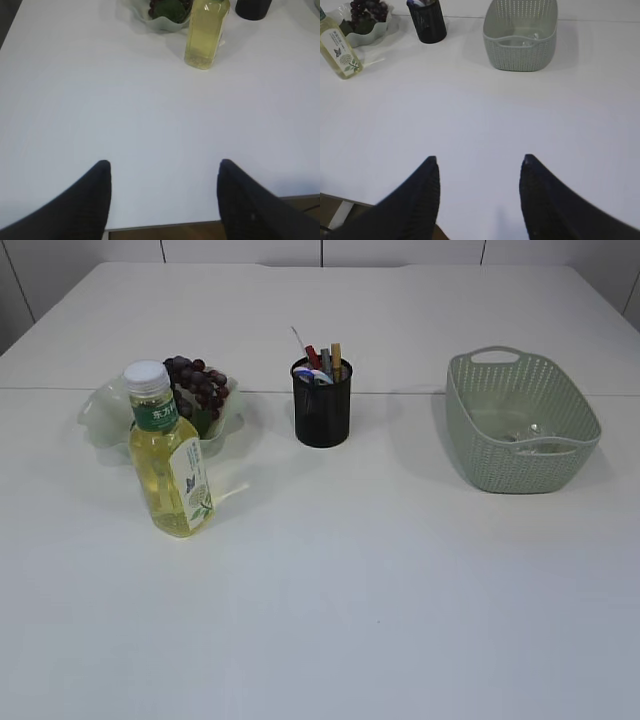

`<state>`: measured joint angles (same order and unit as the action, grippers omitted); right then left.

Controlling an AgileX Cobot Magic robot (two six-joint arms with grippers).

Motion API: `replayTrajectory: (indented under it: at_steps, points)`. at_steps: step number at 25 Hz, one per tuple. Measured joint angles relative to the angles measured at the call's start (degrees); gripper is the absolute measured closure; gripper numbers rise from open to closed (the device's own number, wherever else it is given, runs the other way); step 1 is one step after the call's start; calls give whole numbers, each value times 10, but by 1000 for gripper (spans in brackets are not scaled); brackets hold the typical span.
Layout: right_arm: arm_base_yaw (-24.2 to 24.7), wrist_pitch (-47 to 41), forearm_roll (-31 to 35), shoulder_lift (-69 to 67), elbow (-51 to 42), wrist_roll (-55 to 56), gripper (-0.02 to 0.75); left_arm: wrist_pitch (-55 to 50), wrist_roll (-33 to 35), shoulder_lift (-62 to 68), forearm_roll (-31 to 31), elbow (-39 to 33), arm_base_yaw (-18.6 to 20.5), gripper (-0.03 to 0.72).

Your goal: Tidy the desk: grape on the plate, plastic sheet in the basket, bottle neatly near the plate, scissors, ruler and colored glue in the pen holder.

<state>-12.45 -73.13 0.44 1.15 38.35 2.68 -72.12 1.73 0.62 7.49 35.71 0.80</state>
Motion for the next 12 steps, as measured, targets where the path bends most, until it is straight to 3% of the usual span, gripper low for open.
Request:
replayTrajectory:
  at_steps: [12]
  points:
    - [0,45,-20,0,-84,2,321,80,0,0,-5,-49,0,231]
